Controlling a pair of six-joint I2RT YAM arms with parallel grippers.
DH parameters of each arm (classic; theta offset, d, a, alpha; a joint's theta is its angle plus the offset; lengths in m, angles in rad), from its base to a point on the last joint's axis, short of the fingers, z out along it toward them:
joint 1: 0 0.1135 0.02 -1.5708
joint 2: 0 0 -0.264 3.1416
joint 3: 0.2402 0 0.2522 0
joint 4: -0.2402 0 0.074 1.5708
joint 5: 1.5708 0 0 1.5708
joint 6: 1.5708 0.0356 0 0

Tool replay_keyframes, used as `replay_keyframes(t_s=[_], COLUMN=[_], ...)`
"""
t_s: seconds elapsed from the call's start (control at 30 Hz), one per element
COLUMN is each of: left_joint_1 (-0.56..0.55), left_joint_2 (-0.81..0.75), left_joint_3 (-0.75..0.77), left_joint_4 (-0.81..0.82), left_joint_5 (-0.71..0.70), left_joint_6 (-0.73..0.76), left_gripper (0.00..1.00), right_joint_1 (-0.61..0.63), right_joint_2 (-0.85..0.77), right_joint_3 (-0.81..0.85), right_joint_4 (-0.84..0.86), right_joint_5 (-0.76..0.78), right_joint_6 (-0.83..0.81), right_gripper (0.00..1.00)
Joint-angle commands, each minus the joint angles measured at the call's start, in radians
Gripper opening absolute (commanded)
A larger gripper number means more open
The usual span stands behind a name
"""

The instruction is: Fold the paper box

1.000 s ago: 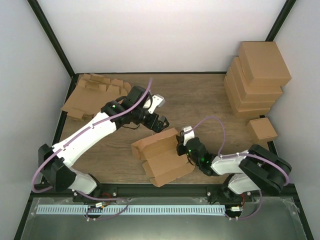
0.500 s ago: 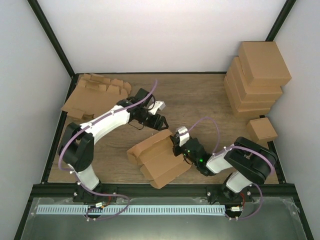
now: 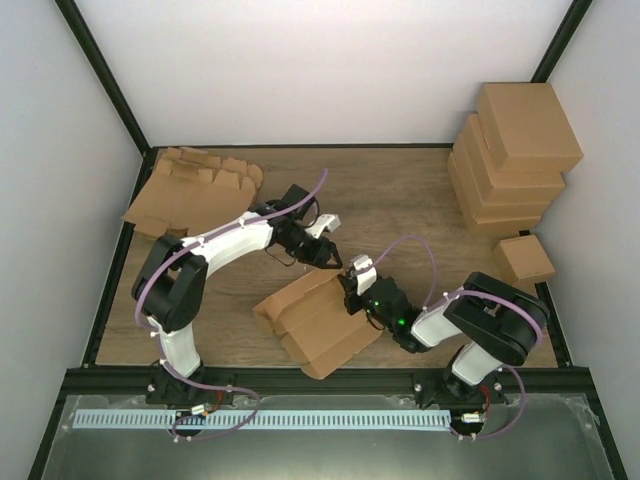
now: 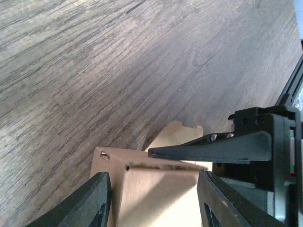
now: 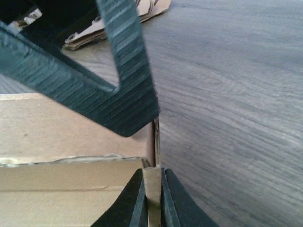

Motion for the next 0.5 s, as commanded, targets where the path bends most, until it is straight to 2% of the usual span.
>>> replay_keyframes(t_s=[0.0,0.37,0.47], left_joint_1=[-0.02,-0.082,-0.1], left_joint_2=[0.016,-0.008,-0.019], left_joint_3=[-0.014,-0.091,-0.087], left_joint_4=[0.021,0.007,0.003], left_joint_5=[0.036,-0.053,-0.091], left_joint_6=[0.024,0.033,0.025], left_gripper=[0.52,0.45,0.44], right_joint_1=[0.036,0.039,0.041], right_joint_2=[0.031,0.008,0.0], right_joint_3=[0.007,0.004,-0.012], right_joint_4=[0.015,-0.036,-0.029], right_joint_5=[0.036,0.028,0.015], right_joint_6=[-0.021,-0.017,-0.008], right_gripper=[0.09,0.13,0.16])
